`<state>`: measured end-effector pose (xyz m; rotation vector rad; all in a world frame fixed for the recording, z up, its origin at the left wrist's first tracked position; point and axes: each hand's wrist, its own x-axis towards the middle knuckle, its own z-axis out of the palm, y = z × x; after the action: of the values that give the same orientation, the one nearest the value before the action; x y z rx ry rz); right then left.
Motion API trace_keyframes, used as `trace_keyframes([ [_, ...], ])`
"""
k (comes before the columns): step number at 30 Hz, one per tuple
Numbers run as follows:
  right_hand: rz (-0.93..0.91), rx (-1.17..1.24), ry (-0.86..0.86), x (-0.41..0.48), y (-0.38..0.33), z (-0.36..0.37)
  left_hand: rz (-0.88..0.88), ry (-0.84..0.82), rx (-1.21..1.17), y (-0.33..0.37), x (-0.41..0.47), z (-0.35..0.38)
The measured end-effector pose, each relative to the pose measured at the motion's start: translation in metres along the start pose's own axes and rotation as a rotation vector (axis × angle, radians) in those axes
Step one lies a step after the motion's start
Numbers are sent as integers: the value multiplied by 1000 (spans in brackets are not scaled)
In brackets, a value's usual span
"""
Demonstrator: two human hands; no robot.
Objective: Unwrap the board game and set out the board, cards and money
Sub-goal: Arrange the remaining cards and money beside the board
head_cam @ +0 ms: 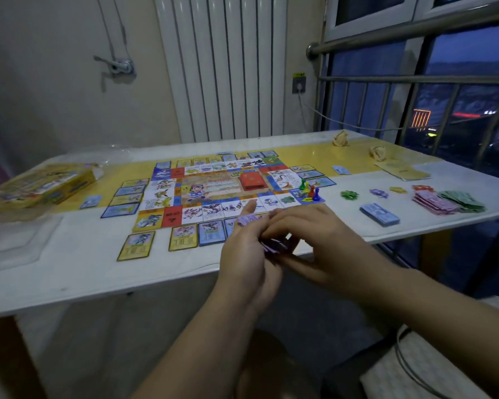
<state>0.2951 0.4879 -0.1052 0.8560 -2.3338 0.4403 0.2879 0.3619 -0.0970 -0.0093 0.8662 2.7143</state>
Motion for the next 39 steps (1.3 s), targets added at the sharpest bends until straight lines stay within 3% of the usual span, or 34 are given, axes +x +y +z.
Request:
trace_keyframes([
  [2,43,-37,-70,2,1,-9,-57,-17,40,5,-2,-7],
  [5,200,109,-257,10,0,-18,-118,-113,201,7,-4,-14],
  [9,180,99,-414,20,-11,-11,-118,-231,404,11,-5,-22],
  [17,54,29,-232,34,-9,-3,-146,-258,373,27,-4,-30],
  [21,-35,-94,-270,44,-6,-3,19,-219,638,31,2,-40],
  [27,445,338,-222,74,-5,-22,110,-186,837,47,3,-41],
  [35,523,438,-265,85,-5,-1,258,-64,1096,58,8,-47],
  [37,579,488,-198,79,0,4,262,-6,1043,60,9,-52],
  [39,670,522,-122,67,7,11,238,83,839,65,12,-54],
])
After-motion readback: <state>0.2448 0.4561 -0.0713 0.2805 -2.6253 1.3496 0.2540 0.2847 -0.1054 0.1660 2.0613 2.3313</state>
